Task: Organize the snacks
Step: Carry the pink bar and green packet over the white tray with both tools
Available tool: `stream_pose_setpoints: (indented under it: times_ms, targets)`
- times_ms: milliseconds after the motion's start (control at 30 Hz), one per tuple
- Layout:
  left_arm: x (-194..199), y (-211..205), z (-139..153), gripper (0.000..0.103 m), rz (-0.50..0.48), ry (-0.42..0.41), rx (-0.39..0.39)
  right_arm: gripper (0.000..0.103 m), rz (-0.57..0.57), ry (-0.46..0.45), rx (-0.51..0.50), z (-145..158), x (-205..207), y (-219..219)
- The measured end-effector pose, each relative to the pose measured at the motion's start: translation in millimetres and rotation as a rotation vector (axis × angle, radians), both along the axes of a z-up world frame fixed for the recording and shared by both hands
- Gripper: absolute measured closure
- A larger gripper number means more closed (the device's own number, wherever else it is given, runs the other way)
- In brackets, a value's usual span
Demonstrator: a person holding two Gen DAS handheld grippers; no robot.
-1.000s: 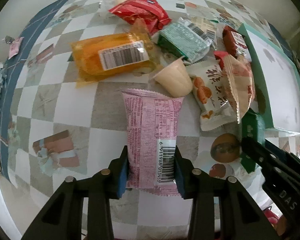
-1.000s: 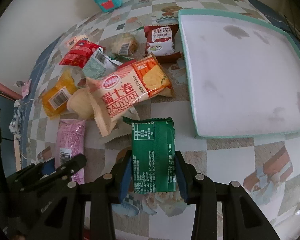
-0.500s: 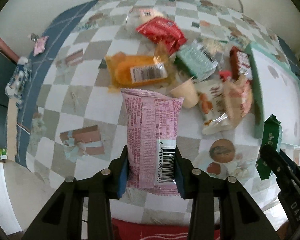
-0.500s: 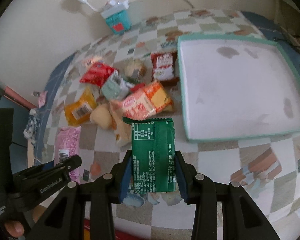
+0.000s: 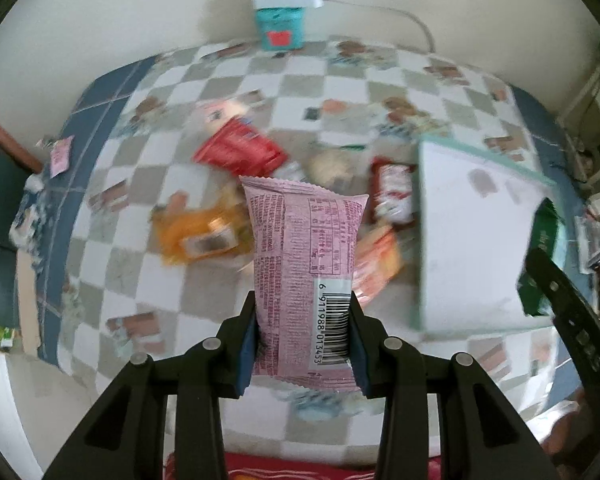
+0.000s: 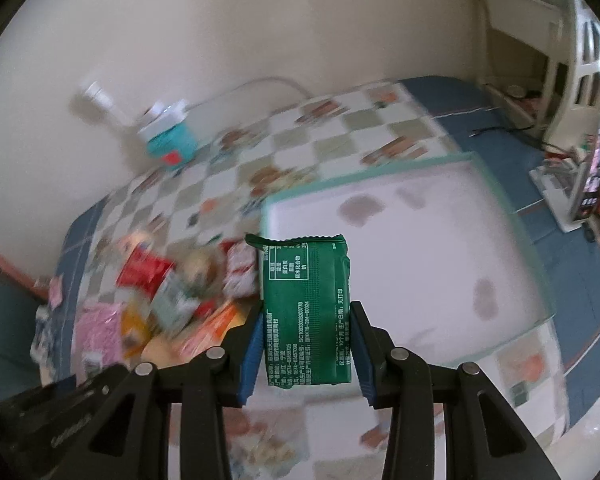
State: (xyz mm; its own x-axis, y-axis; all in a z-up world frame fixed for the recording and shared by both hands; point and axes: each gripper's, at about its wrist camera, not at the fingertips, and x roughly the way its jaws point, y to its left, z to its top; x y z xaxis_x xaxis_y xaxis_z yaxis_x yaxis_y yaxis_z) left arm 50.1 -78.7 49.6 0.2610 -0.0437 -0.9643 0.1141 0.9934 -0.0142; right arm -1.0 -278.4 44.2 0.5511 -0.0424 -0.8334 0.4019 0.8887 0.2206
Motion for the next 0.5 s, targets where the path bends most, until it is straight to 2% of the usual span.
stream_pose_setpoints:
  times_ms: [100, 267, 300, 500]
  targets:
    - [13.5, -23.5, 7.7, 0.062, -0.022, 0.000, -0.034, 0.061, -0.042, 0.011, -0.003, -3.0, 13.9, -25.9]
    - [35.1, -67.0, 13.9, 0.062, -0.075, -0.023, -0.046, 0.061, -0.095, 0.038, -0.012, -17.7, 29.2, -63.4]
    - [39.1, -76.7, 13.0, 0.062, -0.089, -0.026, -0.048, 0.061, -0.097, 0.040, -0.037, -20.5, 29.9, -68.8]
    - [59.9, -124.5, -9.4, 0.062, -0.137, -0.016, -0.049, 0.061, -0.139, 0.086, -0.035, -44.6, 39.7, -110.0]
